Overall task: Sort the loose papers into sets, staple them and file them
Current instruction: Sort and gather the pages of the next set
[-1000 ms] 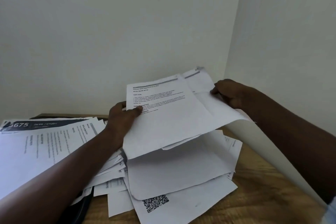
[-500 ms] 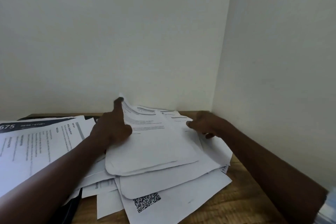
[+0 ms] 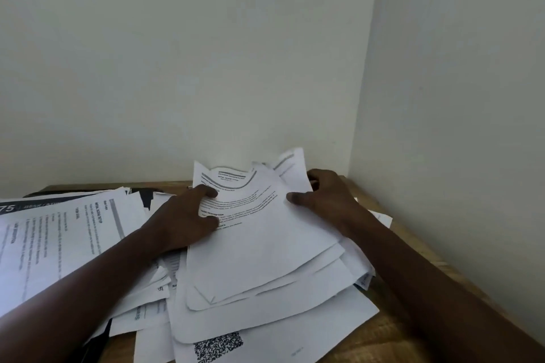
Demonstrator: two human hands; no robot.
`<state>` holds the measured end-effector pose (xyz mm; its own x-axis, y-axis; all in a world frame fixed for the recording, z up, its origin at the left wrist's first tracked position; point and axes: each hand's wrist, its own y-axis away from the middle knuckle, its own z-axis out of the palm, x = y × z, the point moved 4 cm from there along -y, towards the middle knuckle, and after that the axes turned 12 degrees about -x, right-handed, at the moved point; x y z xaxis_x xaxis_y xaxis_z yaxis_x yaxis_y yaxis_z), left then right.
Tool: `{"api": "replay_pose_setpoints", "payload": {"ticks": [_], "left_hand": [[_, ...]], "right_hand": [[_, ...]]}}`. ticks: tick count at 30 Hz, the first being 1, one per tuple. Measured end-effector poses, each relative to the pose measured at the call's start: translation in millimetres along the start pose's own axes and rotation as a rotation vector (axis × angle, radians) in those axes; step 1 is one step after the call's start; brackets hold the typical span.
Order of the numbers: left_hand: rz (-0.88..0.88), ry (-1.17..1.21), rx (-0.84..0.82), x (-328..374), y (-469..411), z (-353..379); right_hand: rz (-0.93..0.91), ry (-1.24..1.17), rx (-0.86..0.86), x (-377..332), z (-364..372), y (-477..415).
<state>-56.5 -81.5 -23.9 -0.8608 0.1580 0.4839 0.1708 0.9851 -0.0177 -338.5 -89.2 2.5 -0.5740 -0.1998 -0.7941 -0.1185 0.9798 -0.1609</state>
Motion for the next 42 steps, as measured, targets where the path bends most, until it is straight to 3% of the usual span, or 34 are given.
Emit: {"api": "replay_pose_setpoints", "payload": {"ticks": [3, 8, 11, 14, 16, 20, 23, 27, 32, 34, 40, 42], "left_hand": [[-0.033, 0.04, 0.021, 0.1, -0.6, 0.3], [0.09, 0.087, 0.082, -1.6, -0.4, -4.7], [0.079, 0.104, 0.06, -5.8, -3.4, -3.3], [0.019, 0.081, 0.063, -5.1, -2.9, -2.9], [-0.075, 0.093, 0.042, -5.1, -3.1, -0.7], [-0.087, 0.092, 0.046, -9.4, -8.4, 2.8], [-0.076, 0.09, 0.042, -7.8, -9.0, 2.6], [-0.081, 0.101, 0.048, -7.6, -8.0, 2.2], [-0.056, 0.149, 0.045, -12.3, -8.0, 3.4], [-0.03, 0.174, 0.059, -10.9, -8.0, 3.1], [0.11, 0.569, 0.31, -3.7, -1.9, -12.8], [0.127, 0.712, 0.297, 1.5, -2.2, -19.3]], "right_hand": [[-0.175, 0.296, 0.013, -32.2, 16.1, 19.6], [-0.321, 0.511, -0.209, -54.7, 62.7, 50.0], [-0.325, 0.523, -0.242, -52.8, 71.9, 52.7], [-0.242, 0.389, -0.13, -45.0, 62.3, 40.3], [-0.072, 0.437, -0.058, -33.9, 49.0, 29.3], [0.248, 0.541, -0.208, -6.2, 39.8, 15.1], [0.171, 0.352, -0.192, -5.0, 31.7, 8.7], [0.148, -0.089, -0.148, -1.0, 16.1, 4.4], [0.01, 0.163, 0.047, -1.8, 9.4, 1.2], [-0.073, 0.129, 0.093, -5.8, 8.9, -0.4], [-0.268, -0.475, 0.217, -3.9, -14.9, -5.0], [-0.337, -0.709, 0.197, -9.4, -27.4, -4.6]]}}
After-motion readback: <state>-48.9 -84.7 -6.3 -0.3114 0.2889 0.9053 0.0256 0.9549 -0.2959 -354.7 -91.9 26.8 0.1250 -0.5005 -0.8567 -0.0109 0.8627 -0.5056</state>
